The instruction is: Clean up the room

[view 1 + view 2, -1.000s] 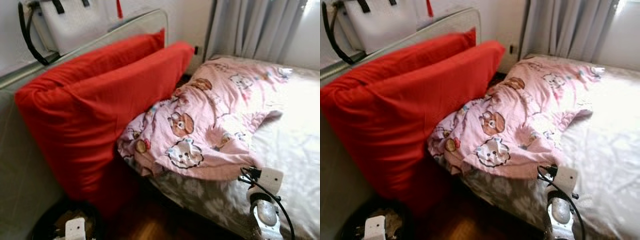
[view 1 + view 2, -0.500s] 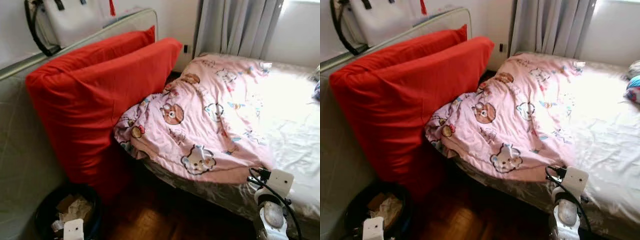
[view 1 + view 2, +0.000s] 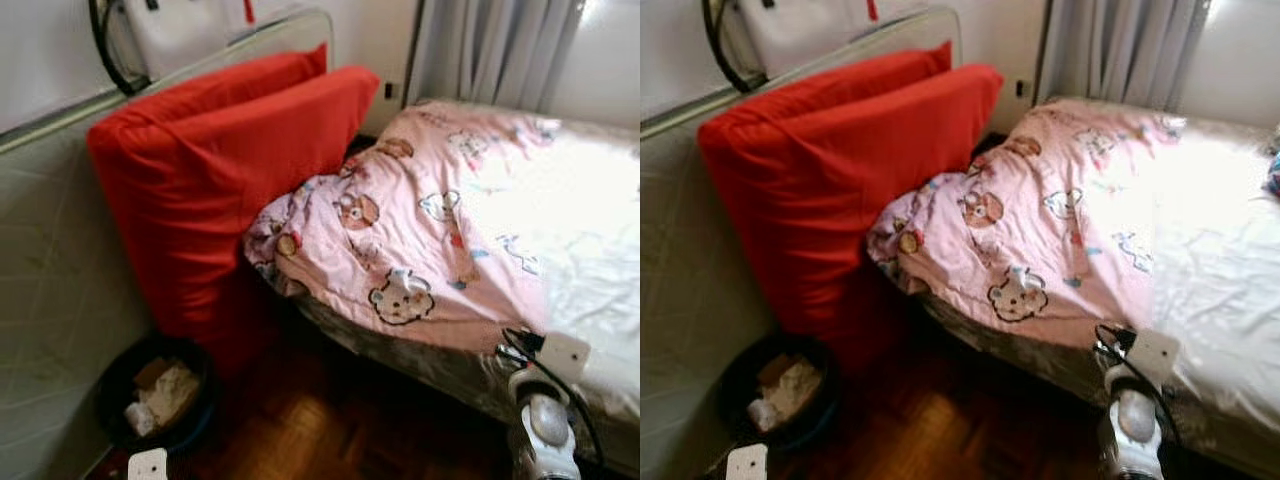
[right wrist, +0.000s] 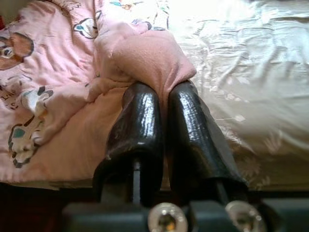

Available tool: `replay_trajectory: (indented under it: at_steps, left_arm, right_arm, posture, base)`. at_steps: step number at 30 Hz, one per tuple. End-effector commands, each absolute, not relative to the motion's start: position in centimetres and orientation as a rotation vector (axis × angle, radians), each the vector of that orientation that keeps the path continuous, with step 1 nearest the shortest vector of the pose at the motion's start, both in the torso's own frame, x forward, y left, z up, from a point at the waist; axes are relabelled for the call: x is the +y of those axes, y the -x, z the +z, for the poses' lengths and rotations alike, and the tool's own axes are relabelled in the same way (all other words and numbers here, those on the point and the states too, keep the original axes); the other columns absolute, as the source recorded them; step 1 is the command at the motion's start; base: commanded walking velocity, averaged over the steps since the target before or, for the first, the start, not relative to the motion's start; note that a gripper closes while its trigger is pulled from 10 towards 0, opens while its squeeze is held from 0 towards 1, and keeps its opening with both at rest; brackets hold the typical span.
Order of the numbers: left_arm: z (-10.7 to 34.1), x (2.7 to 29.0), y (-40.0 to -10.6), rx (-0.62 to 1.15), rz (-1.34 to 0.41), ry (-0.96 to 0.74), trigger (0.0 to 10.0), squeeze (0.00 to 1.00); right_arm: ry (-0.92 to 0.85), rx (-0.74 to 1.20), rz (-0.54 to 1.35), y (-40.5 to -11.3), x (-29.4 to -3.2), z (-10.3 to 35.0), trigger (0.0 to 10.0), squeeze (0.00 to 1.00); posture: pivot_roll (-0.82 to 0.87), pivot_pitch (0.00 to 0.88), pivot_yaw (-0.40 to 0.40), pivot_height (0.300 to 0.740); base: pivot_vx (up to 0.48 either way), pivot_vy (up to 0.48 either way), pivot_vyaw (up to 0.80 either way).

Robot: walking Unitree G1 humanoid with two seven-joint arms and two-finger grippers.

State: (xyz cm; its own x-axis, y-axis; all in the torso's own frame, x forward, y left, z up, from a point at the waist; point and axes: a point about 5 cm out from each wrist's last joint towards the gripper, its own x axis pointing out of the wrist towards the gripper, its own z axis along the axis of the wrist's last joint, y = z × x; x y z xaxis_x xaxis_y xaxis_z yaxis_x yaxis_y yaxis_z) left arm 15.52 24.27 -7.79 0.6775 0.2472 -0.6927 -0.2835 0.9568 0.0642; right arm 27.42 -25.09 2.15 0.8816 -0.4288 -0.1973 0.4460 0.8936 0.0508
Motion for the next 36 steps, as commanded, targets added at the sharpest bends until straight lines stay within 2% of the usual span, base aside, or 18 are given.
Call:
replay_trajectory:
  at_steps: [1,8,22,23,24,25,26,27,36]
  left_arm:
    - [-7.9,24.4,-15.3,0.788,0.293,0.032,10.0,0.00]
    - [-8.0,24.0,-15.4,0.789,0.290,0.041,10.0,0.00]
    - [-7.9,23.7,-15.8,0.776,0.283,0.041,10.0,0.00]
    - [-7.8,23.7,-15.9,0.774,0.282,0.040,10.0,0.00]
    - [-7.8,23.7,-15.9,0.773,0.281,0.040,10.0,0.00]
    - [-7.8,23.7,-15.9,0.773,0.280,0.039,10.0,0.00]
    - [-7.8,23.7,-15.9,0.773,0.280,0.038,10.0,0.00]
    - [-7.8,23.7,-15.9,0.774,0.277,0.036,10.0,0.00]
    - [-7.8,23.8,-16.0,0.774,0.276,0.034,10.0,0.00]
  right_arm:
    - [-0.118,0.268,-0.480,-26.7,-25.3,0.9,10.0,0.00]
    - [-0.131,0.424,-0.512,-25.0,-25.9,-1.3,10.0,0.00]
    - [-0.170,0.549,-0.551,-23.0,-26.6,-3.1,10.0,0.00]
    - [-0.175,0.542,-0.550,-23.1,-26.6,-3.0,10.0,0.06]
    - [-0.179,0.539,-0.551,-23.1,-26.7,-3.0,10.0,0.06]
    - [-0.179,0.535,-0.550,-23.1,-26.7,-2.9,10.0,0.64]
    - [-0.179,0.529,-0.550,-23.2,-26.7,-2.9,10.0,0.76]
    - [-0.171,0.518,-0.549,-23.3,-26.8,-2.7,10.0,0.96]
    - [-0.180,0.515,-0.579,-23.1,-27.3,-2.7,10.0,0.92]
  posture:
    - [-0.06,0.000,0.034,0.740]
    - [-0.06,0.000,0.032,0.740]
    - [-0.06,0.000,0.035,0.740]
    - [-0.06,0.000,0.036,0.740]
    - [-0.06,0.000,0.036,0.740]
    - [-0.06,0.000,0.037,0.740]
    - [-0.06,0.000,0.037,0.740]
    - [-0.06,0.000,0.038,0.740]
    - [-0.06,0.000,0.041,0.740]
  base:
    - [0.000,0.000,0.00]
    - [0.000,0.000,0.00]
    - [0.000,0.000,0.00]
    - [0.000,0.000,0.00]
    - [0.000,0.000,0.00]
    - [0.000,0.000,0.00]
    - [0.000,0.000,0.00]
    - [0.000,0.000,0.00]
    - [0.000,0.000,0.00]
